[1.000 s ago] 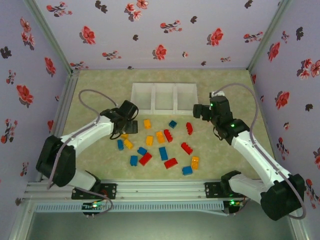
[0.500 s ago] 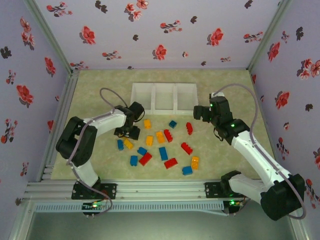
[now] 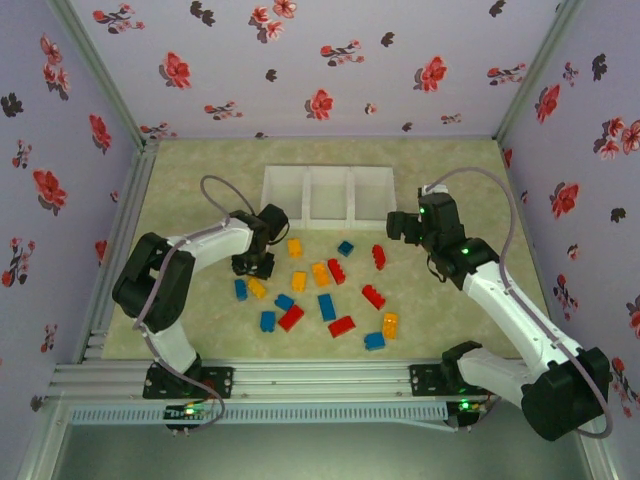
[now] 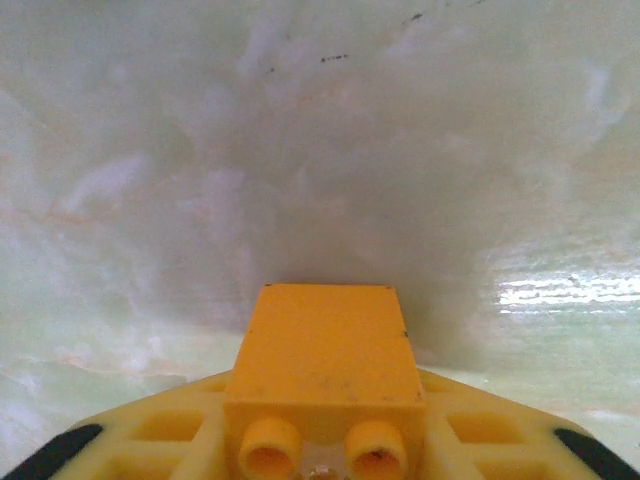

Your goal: Sort the legos into containers by color

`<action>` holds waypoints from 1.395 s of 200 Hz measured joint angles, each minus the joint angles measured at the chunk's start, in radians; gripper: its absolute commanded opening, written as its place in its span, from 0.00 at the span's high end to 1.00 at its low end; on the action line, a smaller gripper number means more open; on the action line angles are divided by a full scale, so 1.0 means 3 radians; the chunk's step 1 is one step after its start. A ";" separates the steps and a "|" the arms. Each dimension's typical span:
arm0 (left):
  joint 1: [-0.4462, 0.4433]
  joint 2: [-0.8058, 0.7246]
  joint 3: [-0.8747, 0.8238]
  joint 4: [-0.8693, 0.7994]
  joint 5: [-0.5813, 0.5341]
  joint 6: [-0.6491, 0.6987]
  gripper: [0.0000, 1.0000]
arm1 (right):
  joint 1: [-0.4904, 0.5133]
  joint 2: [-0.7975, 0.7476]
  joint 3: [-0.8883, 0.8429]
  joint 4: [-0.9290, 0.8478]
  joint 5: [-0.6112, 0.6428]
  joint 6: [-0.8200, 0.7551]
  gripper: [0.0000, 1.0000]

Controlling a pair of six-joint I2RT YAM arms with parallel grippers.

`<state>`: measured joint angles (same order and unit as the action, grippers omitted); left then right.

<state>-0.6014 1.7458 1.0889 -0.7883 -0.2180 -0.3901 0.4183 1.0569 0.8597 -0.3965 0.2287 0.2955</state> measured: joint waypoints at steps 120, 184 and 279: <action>0.0296 0.0031 0.1553 -0.0209 -0.0146 0.0078 0.76 | 0.0028 -0.0123 0.0000 -0.0146 0.0000 -0.0023 0.04; 0.0486 0.1389 0.3334 -0.0247 -0.0114 0.0127 0.76 | 0.0093 -0.0268 -0.0015 -0.0183 -0.0015 -0.0015 0.05; 0.0624 0.2188 0.4150 -0.0582 0.0131 0.0122 0.34 | 0.0134 -0.0409 -0.0042 -0.0332 -0.0018 -0.0009 0.05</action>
<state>-0.4141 2.4023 2.3341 -0.9630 -0.1787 -0.3534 0.4583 0.9340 0.8471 -0.4961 0.2234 0.2928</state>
